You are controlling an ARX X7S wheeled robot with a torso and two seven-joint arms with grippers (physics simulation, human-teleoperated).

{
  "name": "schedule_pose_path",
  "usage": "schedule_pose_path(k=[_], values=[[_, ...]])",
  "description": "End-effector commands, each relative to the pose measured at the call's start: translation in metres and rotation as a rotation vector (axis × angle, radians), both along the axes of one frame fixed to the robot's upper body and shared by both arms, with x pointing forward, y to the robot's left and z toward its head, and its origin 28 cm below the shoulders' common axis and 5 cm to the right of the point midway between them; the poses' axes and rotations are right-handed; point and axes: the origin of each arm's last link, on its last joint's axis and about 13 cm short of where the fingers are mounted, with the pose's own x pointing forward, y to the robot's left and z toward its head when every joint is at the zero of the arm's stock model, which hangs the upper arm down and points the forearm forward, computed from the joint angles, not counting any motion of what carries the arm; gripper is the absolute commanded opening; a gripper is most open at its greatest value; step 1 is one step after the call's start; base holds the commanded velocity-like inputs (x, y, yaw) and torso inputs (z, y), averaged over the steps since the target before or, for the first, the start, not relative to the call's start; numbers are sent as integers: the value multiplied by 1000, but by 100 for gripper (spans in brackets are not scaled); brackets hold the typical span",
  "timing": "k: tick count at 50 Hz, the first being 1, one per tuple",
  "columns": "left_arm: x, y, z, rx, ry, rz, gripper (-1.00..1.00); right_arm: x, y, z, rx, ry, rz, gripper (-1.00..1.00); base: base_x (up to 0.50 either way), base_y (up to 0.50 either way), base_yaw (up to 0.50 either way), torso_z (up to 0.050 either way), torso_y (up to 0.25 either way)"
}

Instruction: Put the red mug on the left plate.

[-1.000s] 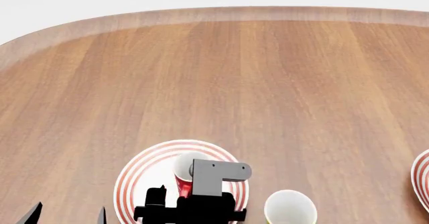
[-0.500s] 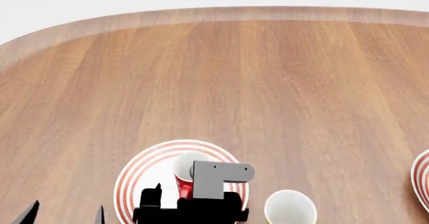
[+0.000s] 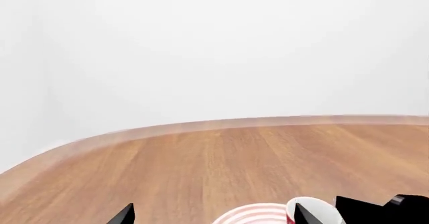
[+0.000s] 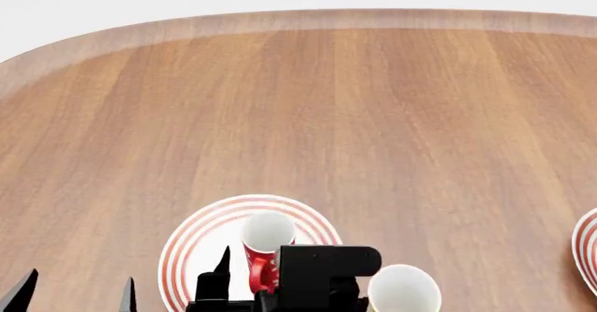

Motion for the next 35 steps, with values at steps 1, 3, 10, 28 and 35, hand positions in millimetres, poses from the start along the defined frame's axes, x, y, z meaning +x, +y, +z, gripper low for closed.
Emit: schedule_pose_path(k=[1, 3, 10, 28, 35], values=[[-6, 0, 9, 0, -30, -4, 100, -20, -2, 9, 2, -88, -1, 100, 0, 0, 0, 0, 0], [-7, 0, 10, 0, -33, -5, 100, -24, -3, 11, 4, -107, -1, 100, 0, 0, 0, 0, 0], [-11, -1, 16, 5, -51, -7, 100, -37, -5, 19, 26, -154, 12, 100, 0, 0, 0, 0, 0], [-24, -4, 36, 11, -116, -29, 100, -65, -14, 33, 62, -255, -10, 100, 0, 0, 0, 0, 0], [-31, -6, 44, 12, -144, -39, 100, -71, -16, 37, 65, -278, -12, 100, 0, 0, 0, 0, 0]])
